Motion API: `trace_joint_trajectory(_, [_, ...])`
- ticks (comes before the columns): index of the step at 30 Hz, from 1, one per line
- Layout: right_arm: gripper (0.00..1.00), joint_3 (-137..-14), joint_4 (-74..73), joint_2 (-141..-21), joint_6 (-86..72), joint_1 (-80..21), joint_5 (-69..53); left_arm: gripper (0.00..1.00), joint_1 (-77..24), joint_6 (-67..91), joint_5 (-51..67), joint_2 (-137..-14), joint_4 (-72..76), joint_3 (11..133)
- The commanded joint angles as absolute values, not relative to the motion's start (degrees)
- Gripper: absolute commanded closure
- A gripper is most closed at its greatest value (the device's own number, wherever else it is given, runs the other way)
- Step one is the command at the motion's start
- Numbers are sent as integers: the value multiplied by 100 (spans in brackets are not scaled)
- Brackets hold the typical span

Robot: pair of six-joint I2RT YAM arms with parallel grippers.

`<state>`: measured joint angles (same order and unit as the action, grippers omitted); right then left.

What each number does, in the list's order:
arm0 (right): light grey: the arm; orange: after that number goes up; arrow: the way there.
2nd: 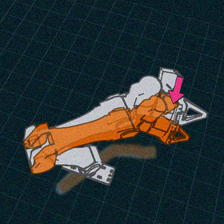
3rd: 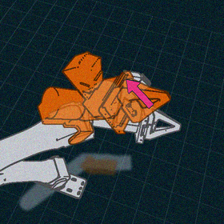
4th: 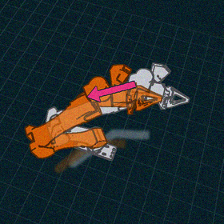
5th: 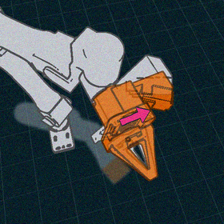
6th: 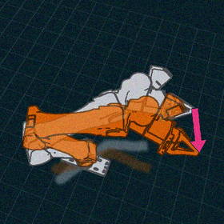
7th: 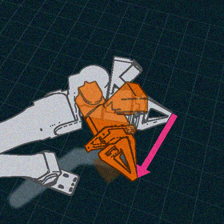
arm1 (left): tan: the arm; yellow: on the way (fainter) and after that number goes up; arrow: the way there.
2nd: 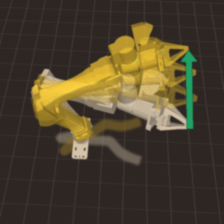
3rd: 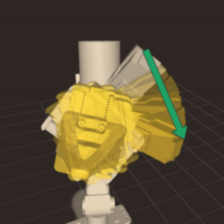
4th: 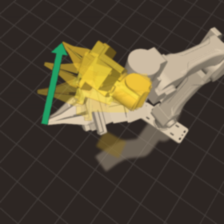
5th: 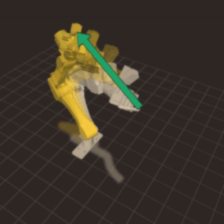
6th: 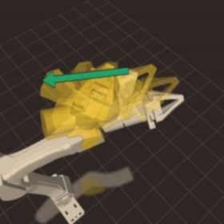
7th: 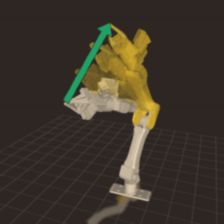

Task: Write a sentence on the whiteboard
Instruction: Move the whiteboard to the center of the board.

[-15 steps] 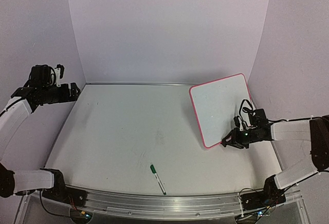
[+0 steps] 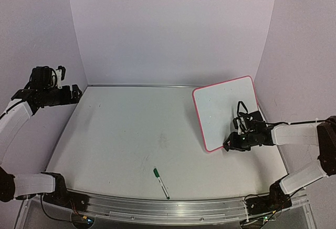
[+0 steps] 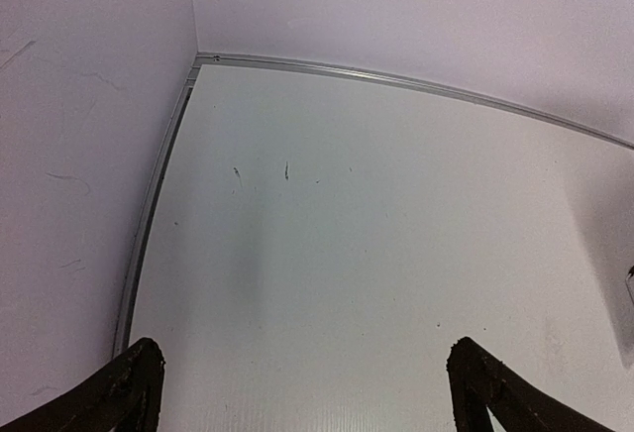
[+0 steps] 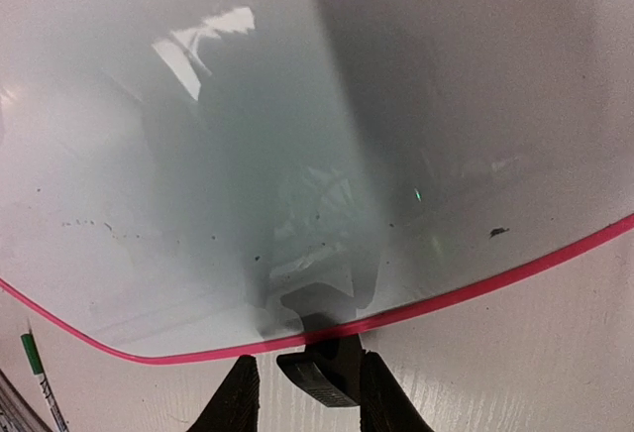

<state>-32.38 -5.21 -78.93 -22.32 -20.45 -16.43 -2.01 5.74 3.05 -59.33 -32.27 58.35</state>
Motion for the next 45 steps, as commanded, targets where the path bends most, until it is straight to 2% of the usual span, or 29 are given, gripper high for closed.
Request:
trace_joint_trajectory(1, [68, -3352, -527, -7765, -2362, -2178, -1054, 1, -216, 485, 336, -5856, -3047, 5851])
trace_joint_trajectory(13, [73, -3419, -512, -7990, -2386, -2765, -691, 1, -220, 483, 312, -5856, -3043, 5852])
trace_joint_trajectory(31, [88, -3707, -44, -8802, -2523, -3715, 600, 0, -220, 479, 273, -5914, -3050, 5845])
trace_joint_trajectory(38, [100, -4014, -46, -9190, -2471, -4420, 1307, 1, -220, 475, 262, -5924, -3050, 5841])
trace_joint_trajectory(45, [100, -4680, 89, -9703, -2687, -5299, 1578, 1, -220, 475, 268, -5956, -3047, 5849])
